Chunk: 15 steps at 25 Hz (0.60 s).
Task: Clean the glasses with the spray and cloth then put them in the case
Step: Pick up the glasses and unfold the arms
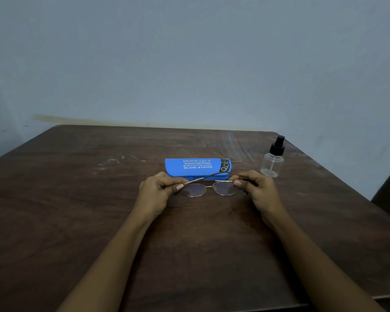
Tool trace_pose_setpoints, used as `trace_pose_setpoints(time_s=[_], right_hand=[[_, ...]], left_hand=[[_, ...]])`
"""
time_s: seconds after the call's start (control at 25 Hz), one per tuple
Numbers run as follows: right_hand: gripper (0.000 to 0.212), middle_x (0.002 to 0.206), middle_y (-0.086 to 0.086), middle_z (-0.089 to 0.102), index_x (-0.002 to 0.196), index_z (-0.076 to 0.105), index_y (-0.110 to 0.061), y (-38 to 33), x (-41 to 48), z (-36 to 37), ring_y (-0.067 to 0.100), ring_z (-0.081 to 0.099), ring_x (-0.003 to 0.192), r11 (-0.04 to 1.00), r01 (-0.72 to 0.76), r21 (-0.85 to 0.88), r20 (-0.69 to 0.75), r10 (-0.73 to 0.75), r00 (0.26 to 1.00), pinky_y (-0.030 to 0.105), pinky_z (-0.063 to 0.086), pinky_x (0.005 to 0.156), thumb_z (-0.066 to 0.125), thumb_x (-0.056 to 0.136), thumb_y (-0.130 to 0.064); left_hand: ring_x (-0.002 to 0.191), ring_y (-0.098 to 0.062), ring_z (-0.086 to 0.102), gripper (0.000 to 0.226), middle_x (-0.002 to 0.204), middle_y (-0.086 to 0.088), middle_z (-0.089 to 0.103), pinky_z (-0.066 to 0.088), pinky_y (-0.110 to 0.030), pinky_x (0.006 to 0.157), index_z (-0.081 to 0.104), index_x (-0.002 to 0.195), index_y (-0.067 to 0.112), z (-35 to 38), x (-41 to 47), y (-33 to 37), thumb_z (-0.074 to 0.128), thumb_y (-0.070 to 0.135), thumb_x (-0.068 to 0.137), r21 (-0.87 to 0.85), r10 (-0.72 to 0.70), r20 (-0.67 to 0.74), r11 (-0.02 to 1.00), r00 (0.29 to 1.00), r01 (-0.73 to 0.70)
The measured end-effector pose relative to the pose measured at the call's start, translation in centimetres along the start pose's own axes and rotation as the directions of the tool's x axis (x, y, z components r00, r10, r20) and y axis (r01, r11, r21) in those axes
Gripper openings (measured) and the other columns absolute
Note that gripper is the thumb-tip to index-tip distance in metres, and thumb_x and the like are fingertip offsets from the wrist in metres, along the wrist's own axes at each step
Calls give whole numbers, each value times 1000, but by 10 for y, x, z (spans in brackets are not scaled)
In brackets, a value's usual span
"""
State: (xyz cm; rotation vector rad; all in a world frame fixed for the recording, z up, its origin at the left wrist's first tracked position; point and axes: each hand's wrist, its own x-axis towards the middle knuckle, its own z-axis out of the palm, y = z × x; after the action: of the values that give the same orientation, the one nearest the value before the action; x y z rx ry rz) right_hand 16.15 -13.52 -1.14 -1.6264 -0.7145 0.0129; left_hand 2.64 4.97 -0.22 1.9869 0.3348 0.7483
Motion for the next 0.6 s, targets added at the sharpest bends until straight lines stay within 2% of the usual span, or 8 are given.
trace_pose_setpoints(time_s=[0.12,0.2,0.28,0.4,0.52,0.6], right_hand=[[30,74,-2,63,71,66,-20,-1,-1,0,-5,53,56,1000,-3,-4,-13,3,1000,7,39,50,59,78,8],[32,74,-1,64,70,65,-23,0,-1,0,-5,53,56,1000,-4,-26,-17,4,1000,8,39,50,60,78,7],[31,73,0,63,70,65,-22,1,-1,0,-5,53,55,999,-5,-41,-26,4,1000,7,39,50,60,78,7],[25,74,-1,61,75,67,-16,0,-1,0,-8,53,55,997,28,-73,-38,-31,999,6,39,53,60,78,8],[18,77,1,58,84,69,-7,-2,-1,1,-10,55,66,966,150,-211,-27,-159,987,4,40,60,62,78,8],[16,77,4,58,86,71,-5,-2,-1,1,-9,55,70,919,226,-322,-10,-242,970,3,39,63,66,75,6]], left_hand=[[62,13,54,27,57,15,61,36,1,63,68,97,14,0,1,-2,66,0,74,-101,-31,1,994,1000,31],[64,13,58,25,58,24,65,41,1,69,68,96,7,0,2,-3,65,-2,73,-193,-55,-12,980,998,52],[67,11,61,21,60,23,68,45,-2,74,70,92,2,-1,3,-5,66,-2,72,-249,-81,-30,966,996,71],[71,10,63,17,63,25,69,48,-8,80,72,88,5,1,3,-5,66,0,73,-237,-84,-41,969,996,72],[67,14,61,16,71,32,66,46,-2,73,73,87,6,2,0,-2,67,0,73,-174,-58,-89,984,994,42],[64,14,61,16,74,23,70,46,-2,71,74,86,8,2,-1,0,68,0,72,-126,-27,-120,992,992,12]])
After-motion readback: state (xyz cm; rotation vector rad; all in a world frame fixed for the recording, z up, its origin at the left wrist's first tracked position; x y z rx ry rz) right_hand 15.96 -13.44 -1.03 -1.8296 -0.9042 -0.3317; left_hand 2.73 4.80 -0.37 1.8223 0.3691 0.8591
